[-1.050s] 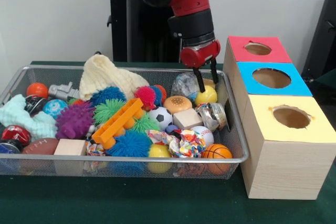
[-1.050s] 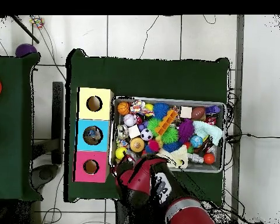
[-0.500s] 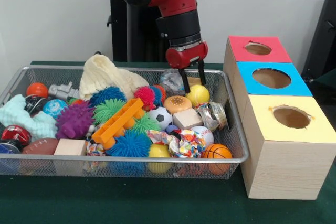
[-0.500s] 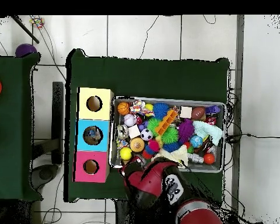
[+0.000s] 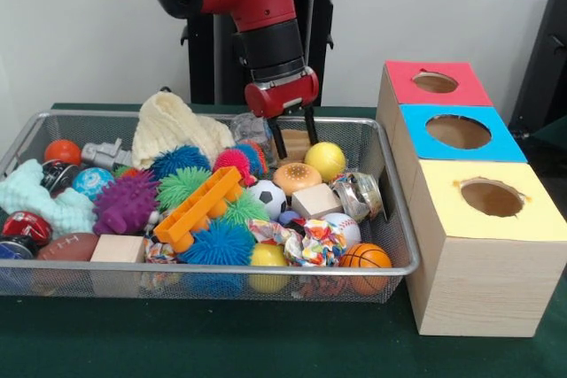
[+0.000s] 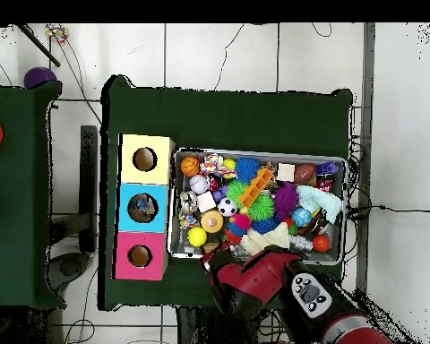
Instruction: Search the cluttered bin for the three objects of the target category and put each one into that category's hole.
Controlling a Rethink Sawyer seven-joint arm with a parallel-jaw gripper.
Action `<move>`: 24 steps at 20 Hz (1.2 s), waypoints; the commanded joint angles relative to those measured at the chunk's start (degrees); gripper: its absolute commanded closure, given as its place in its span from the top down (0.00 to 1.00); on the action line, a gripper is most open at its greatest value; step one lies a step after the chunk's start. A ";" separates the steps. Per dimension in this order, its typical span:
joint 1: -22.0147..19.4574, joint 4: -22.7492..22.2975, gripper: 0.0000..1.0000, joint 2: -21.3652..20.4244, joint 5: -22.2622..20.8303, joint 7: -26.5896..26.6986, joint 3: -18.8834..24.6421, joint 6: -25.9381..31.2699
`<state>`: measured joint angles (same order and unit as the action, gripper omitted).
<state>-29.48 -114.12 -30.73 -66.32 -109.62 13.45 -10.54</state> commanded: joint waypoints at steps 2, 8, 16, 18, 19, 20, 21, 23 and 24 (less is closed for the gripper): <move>-5.90 -0.27 1.00 -0.30 -2.00 4.24 9.31 14.02; -6.89 -0.46 1.00 -0.65 -1.52 4.89 10.74 15.44; -8.64 -1.85 1.00 -1.96 -0.42 6.31 13.72 18.26; -9.07 -2.64 1.00 -3.06 0.20 6.53 14.56 19.15; -8.93 -3.30 1.00 -4.25 1.04 6.49 15.09 19.78; -8.20 -3.75 1.00 -5.53 2.10 6.04 15.43 20.37; -7.47 -4.21 1.00 -6.81 3.16 5.59 15.77 20.96; -5.60 -5.21 1.00 -9.42 5.47 4.30 16.30 22.05; -4.57 -5.43 1.00 -10.31 6.47 3.85 16.35 22.75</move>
<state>-36.22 -119.03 -35.61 -64.13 -109.62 24.13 2.23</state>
